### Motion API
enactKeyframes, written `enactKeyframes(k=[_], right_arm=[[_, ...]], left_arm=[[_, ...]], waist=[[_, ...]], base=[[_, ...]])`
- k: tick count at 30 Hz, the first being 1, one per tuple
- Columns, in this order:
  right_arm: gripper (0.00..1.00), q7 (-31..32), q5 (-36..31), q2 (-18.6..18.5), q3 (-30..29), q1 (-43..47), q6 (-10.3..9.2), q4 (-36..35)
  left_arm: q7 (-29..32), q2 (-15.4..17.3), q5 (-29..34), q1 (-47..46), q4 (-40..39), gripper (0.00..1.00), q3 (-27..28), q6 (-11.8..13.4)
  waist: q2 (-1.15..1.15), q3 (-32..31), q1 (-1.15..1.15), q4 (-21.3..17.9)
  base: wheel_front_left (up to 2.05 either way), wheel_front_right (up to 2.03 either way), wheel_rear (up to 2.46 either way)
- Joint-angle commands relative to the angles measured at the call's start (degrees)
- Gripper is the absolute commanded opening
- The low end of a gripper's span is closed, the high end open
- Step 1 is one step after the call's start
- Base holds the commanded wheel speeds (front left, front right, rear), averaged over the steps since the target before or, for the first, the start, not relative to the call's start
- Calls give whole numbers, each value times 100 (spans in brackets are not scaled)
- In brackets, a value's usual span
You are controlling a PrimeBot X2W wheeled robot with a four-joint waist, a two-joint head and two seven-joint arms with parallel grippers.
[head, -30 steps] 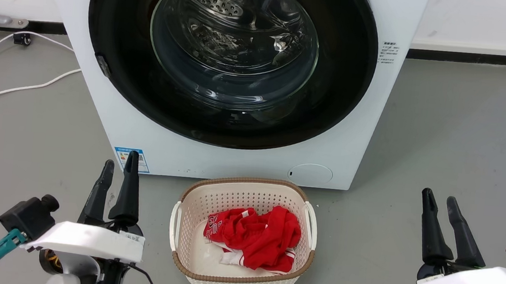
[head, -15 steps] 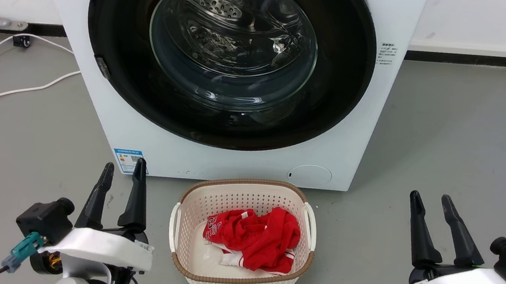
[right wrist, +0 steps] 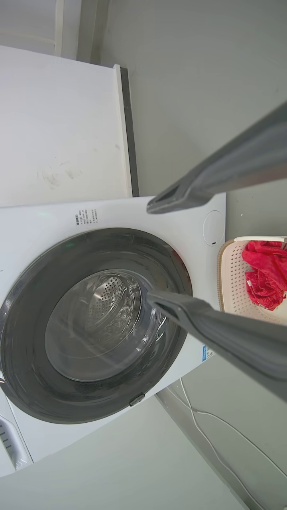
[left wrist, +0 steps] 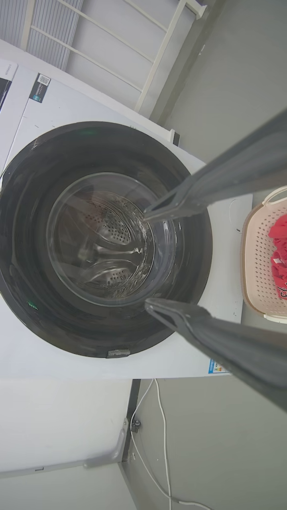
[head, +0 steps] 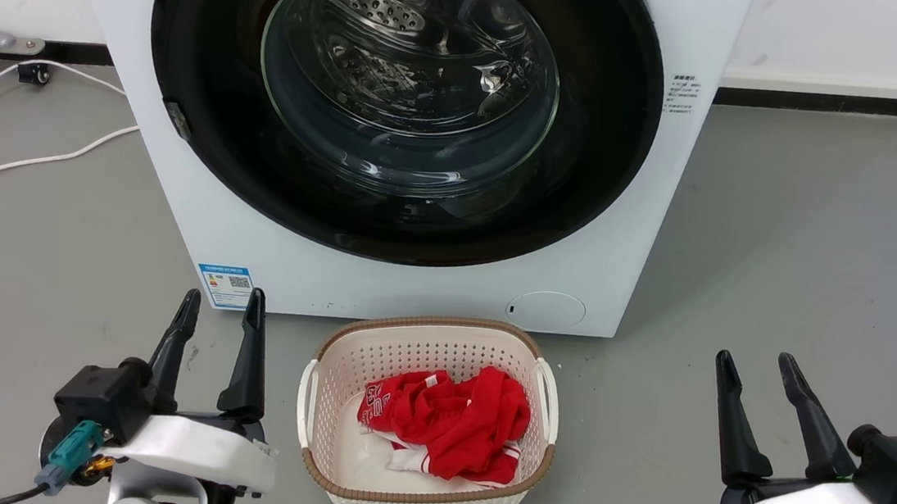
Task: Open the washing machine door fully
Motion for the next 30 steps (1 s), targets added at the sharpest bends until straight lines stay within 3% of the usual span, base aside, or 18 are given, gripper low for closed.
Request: enactKeyframes(k=[1, 30], right_arm=[[100, 7, -126, 16, 6, -2, -1, -77], [100, -28, -1235, 31, 107, 186, -2, -178]], left_arm=[[-53, 48, 140, 1, -63, 100, -22, 42], [-383, 39, 1320, 314, -236, 100, -150, 296]], waist=[[0, 0, 0, -3], [0, -14, 0, -59]], base=[[0, 0, 0], [0, 0, 0]])
